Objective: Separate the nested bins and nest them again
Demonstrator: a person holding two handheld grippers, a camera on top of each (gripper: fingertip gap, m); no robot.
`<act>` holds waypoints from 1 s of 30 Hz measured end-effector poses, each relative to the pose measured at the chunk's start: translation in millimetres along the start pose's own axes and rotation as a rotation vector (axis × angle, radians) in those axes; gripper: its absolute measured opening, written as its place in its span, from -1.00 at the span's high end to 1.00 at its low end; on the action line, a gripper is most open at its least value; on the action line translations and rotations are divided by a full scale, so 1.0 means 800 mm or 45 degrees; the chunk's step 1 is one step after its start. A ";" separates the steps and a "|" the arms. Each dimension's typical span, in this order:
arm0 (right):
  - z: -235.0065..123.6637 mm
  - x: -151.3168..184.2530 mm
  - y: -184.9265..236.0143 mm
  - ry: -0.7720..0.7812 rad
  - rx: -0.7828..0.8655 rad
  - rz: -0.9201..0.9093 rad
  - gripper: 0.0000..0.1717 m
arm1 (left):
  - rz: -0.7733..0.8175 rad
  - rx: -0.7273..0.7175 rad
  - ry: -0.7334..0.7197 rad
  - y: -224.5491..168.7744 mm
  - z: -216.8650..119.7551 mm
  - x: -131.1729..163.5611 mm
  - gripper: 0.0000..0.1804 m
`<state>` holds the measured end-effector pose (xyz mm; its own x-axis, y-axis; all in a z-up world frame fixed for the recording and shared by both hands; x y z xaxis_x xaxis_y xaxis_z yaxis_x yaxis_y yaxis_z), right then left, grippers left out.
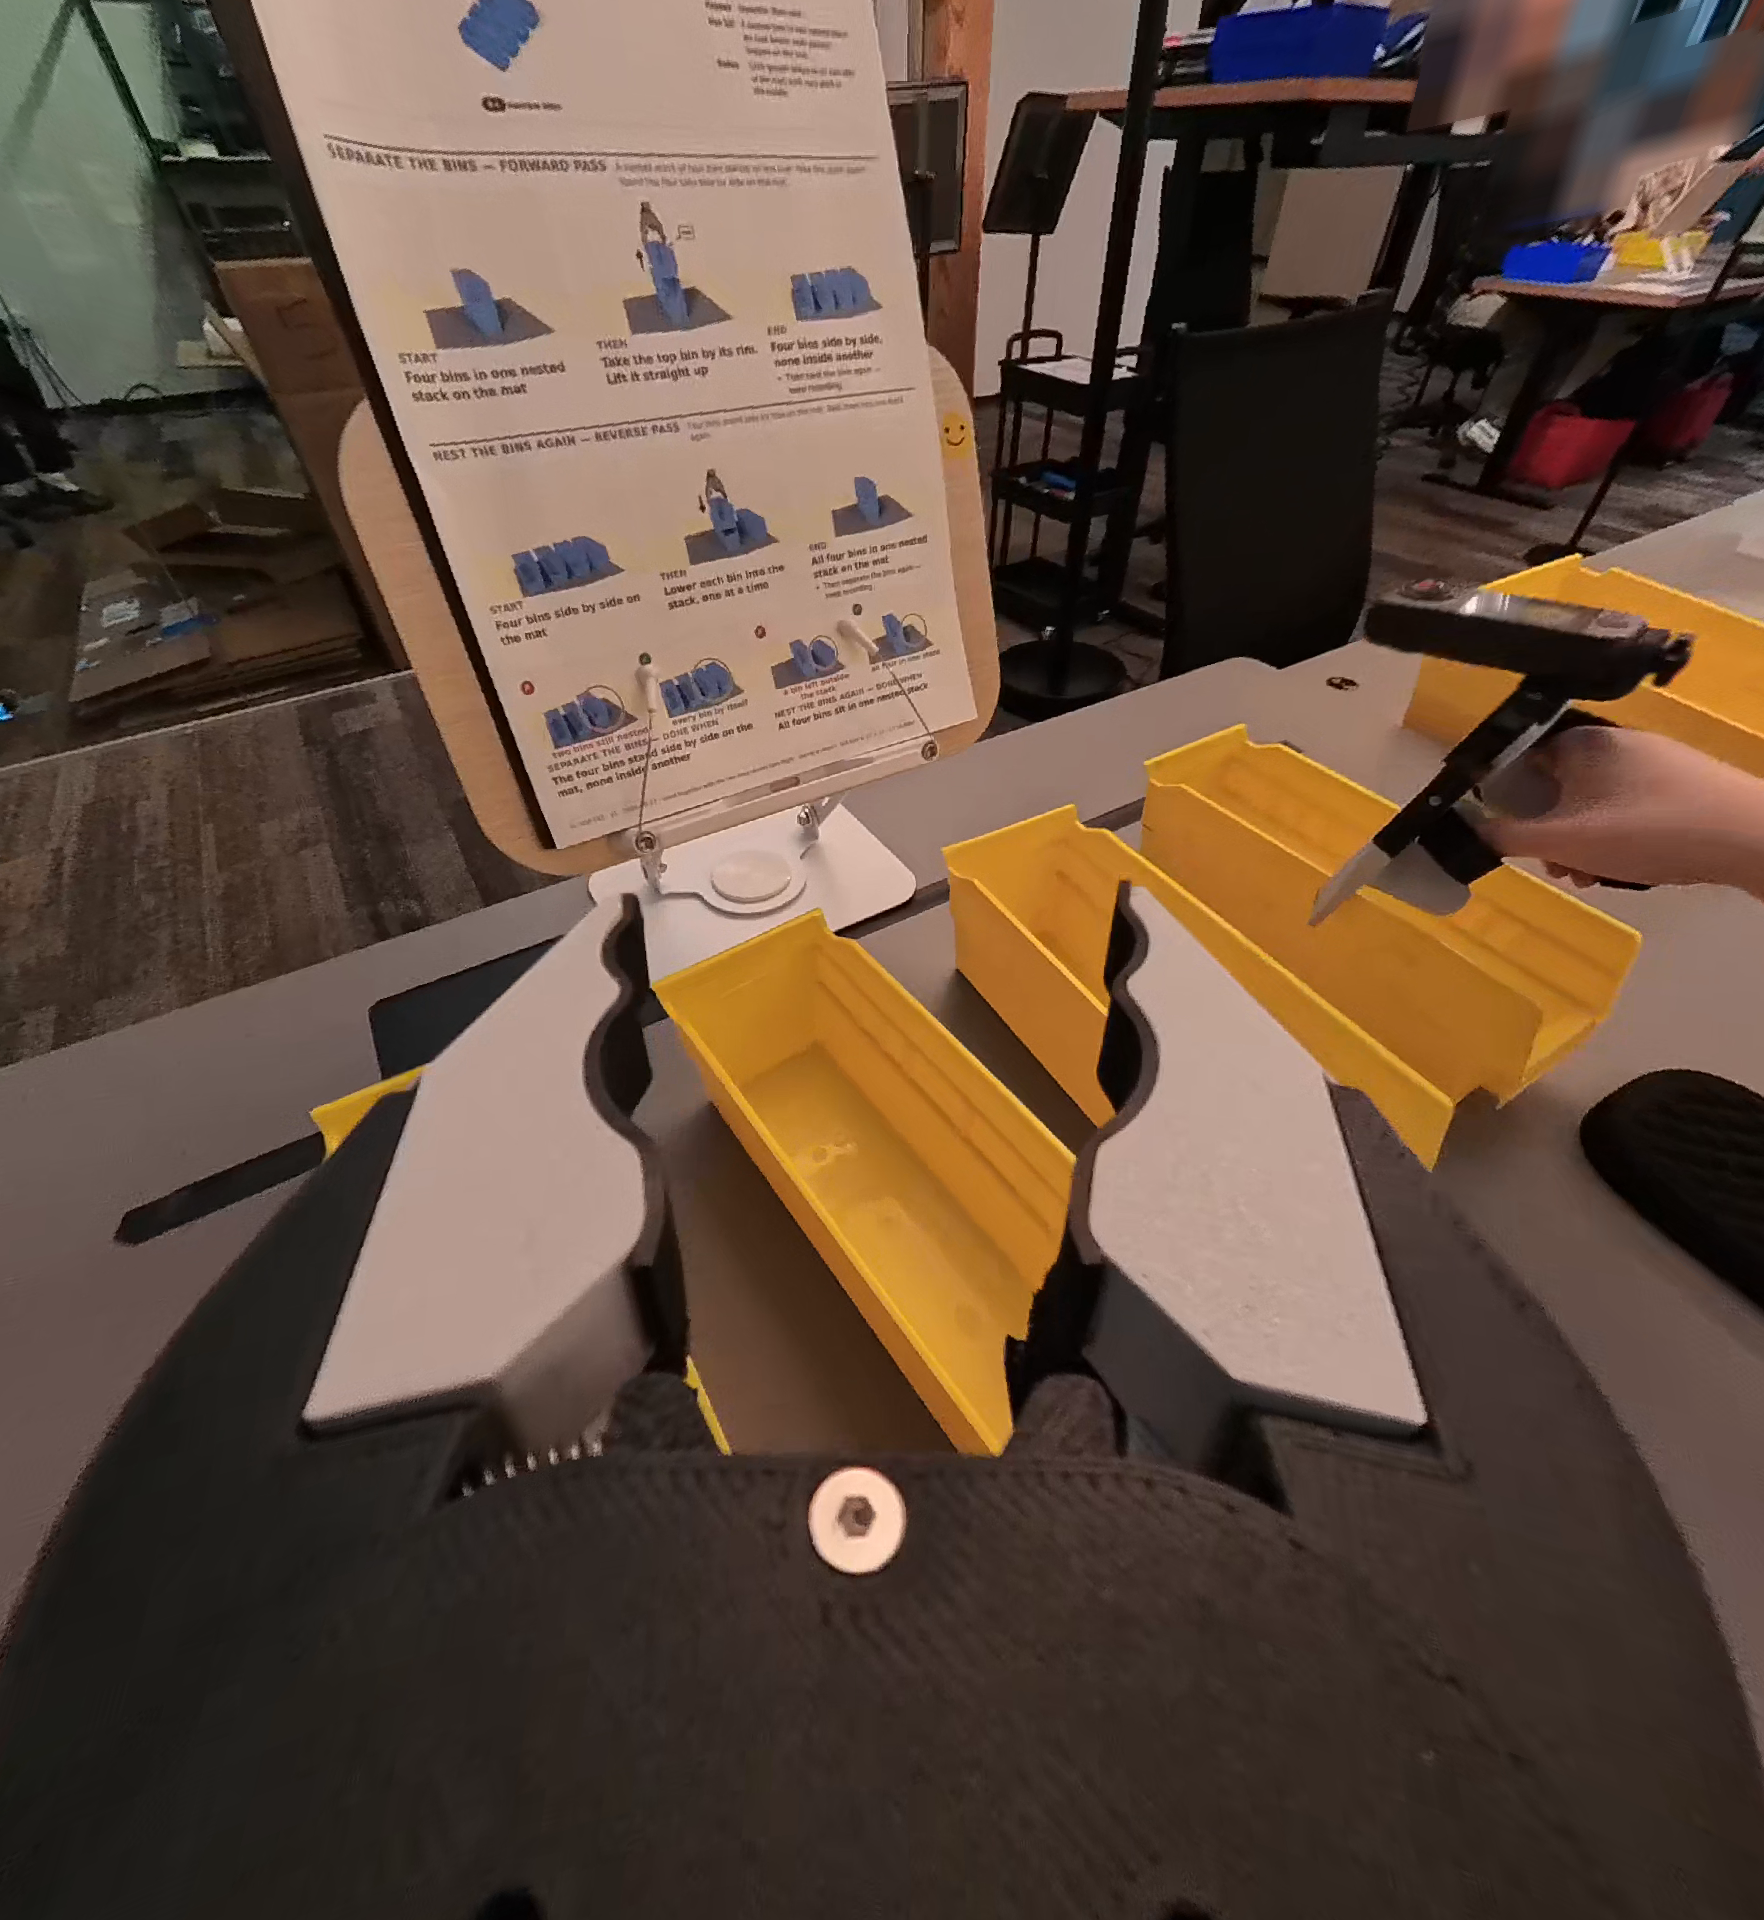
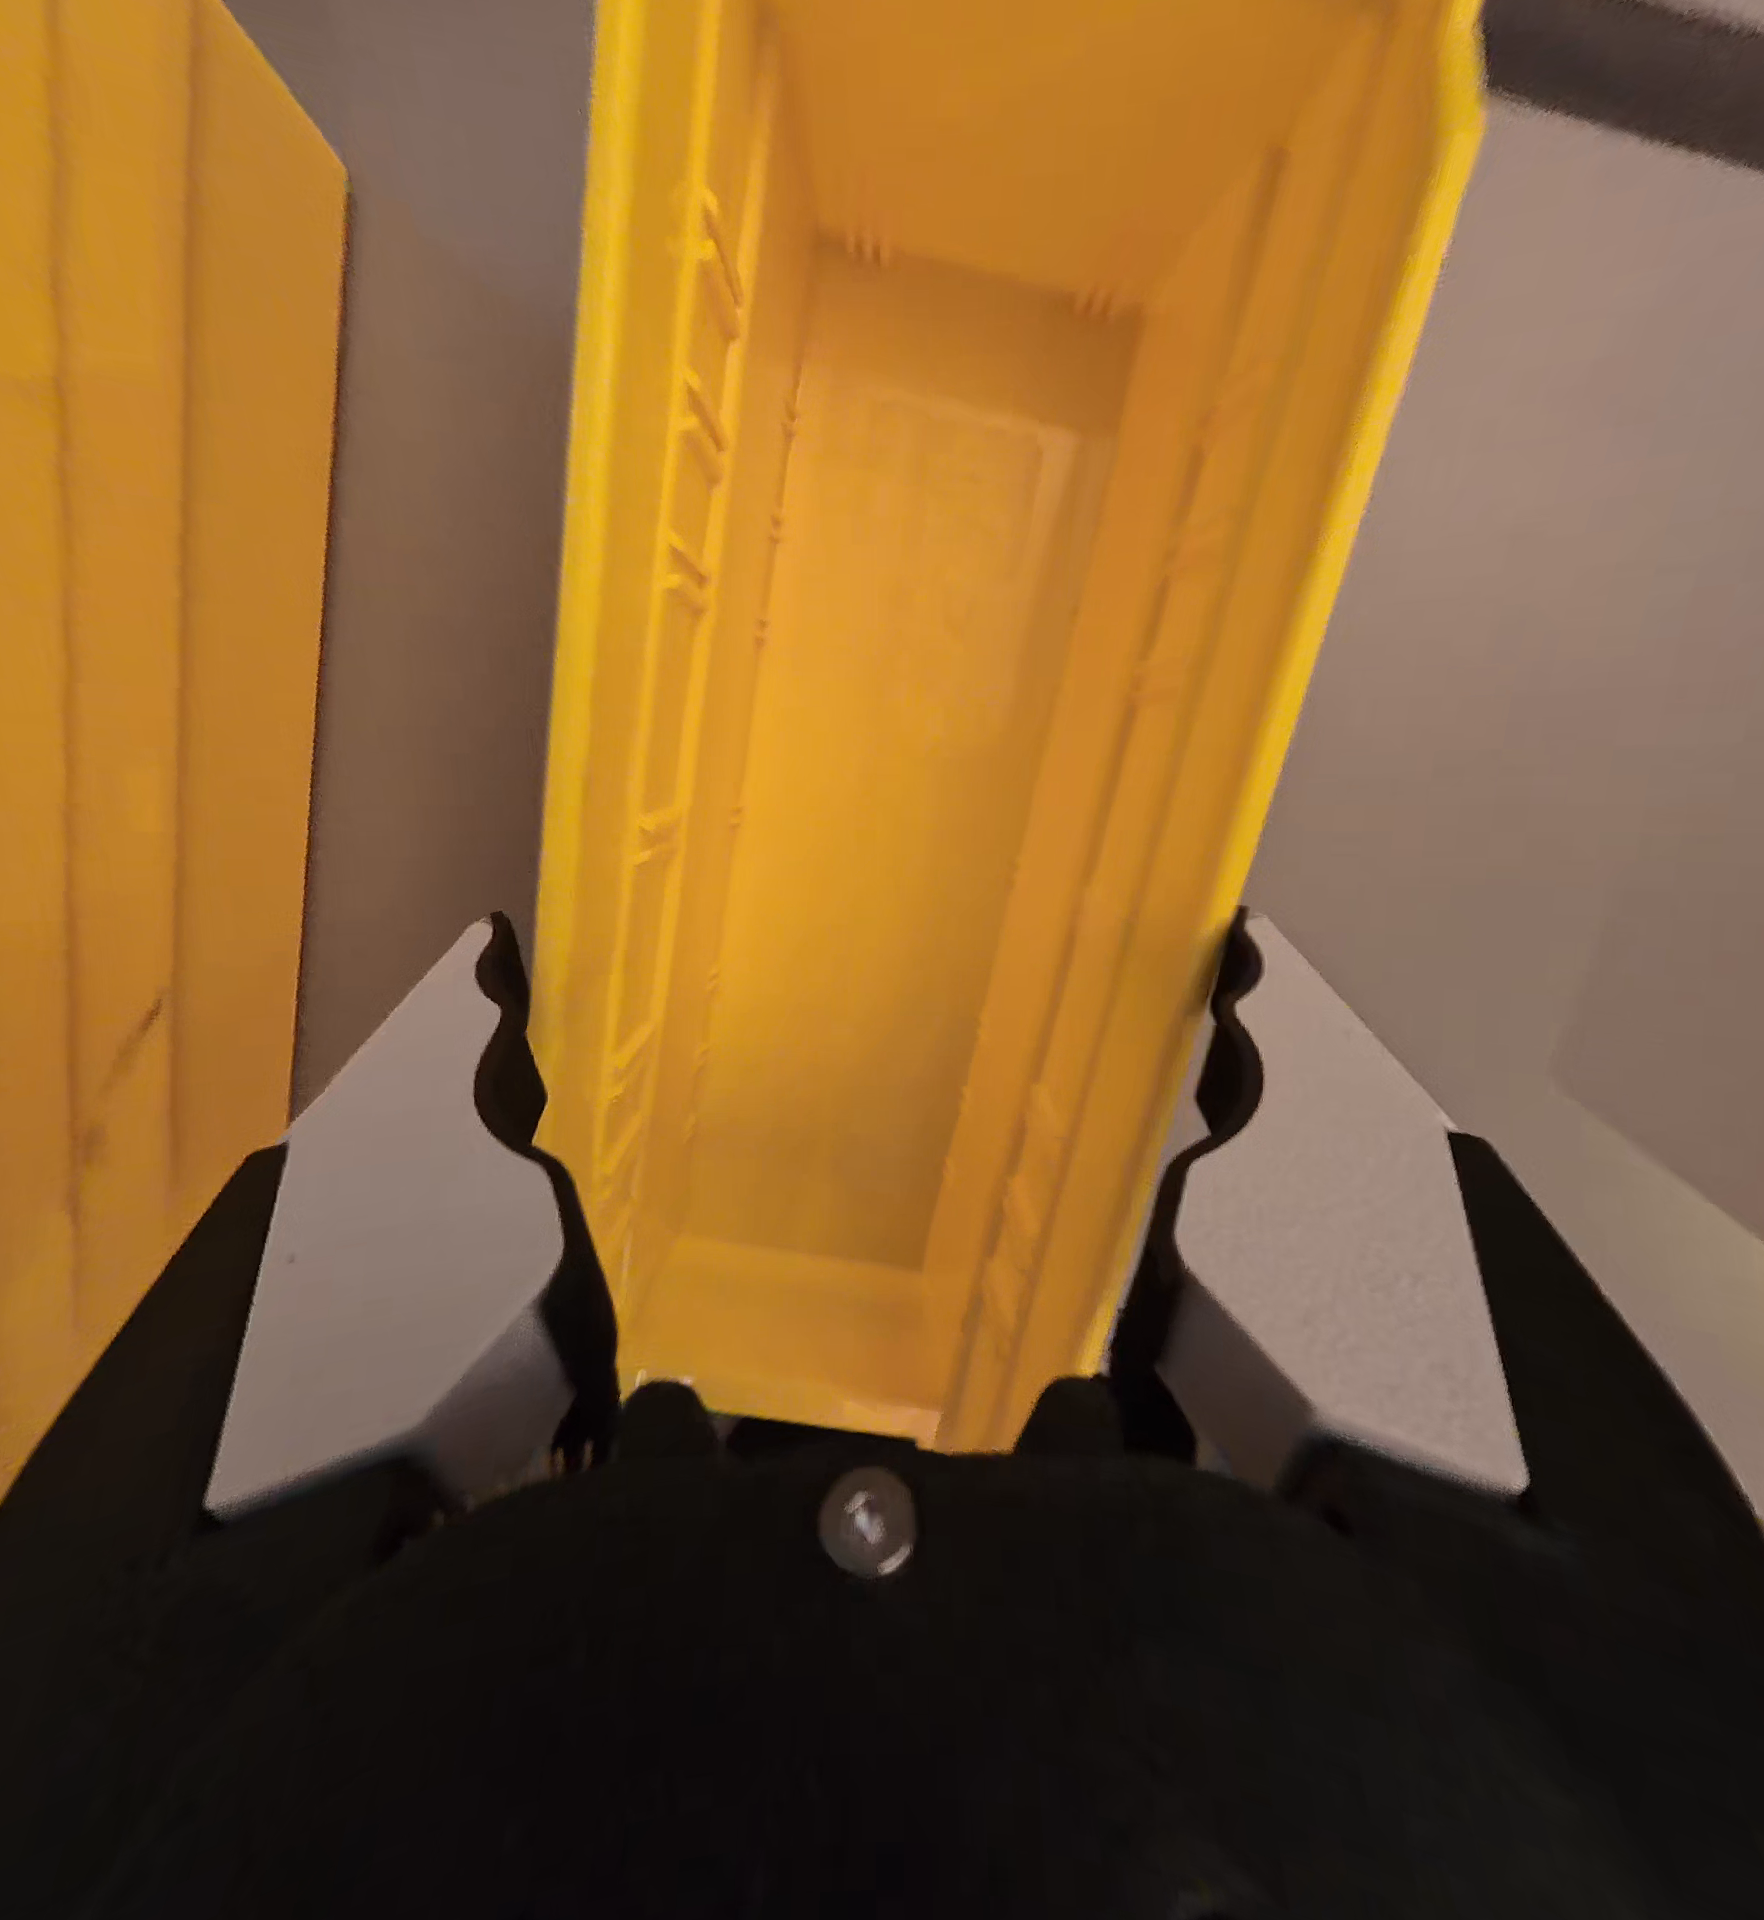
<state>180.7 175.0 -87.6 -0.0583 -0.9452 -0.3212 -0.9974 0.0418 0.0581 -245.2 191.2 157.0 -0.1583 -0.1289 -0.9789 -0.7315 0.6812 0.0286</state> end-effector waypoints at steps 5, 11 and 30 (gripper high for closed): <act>-0.054 -0.025 -0.004 -0.304 0.075 -0.138 -0.49 | -0.017 -0.040 0.050 -0.014 -0.011 0.009 0.01; -0.183 -0.074 0.022 -0.990 -0.028 -0.286 -0.45 | -0.021 -0.102 0.091 -0.028 -0.019 0.057 0.01; -0.259 -0.093 0.115 -1.664 -0.248 -0.730 -0.14 | -0.005 -0.243 0.011 -0.021 -0.051 0.091 0.07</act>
<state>101.5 182.0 137.1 0.2392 0.1561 -0.9583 -0.8808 -0.3805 -0.2818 -271.5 140.6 93.2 -0.1607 -0.1380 -0.9773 -0.8446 0.5315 0.0638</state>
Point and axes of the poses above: each gripper's, where its closed fingertips meet, z out along the fingers, x out of its underside, y = z × x across the jaws, the point moved 1 cm from there along -z, back along the fingers, and after that the axes turned 4 degrees about -x, right-handed, at the moved point
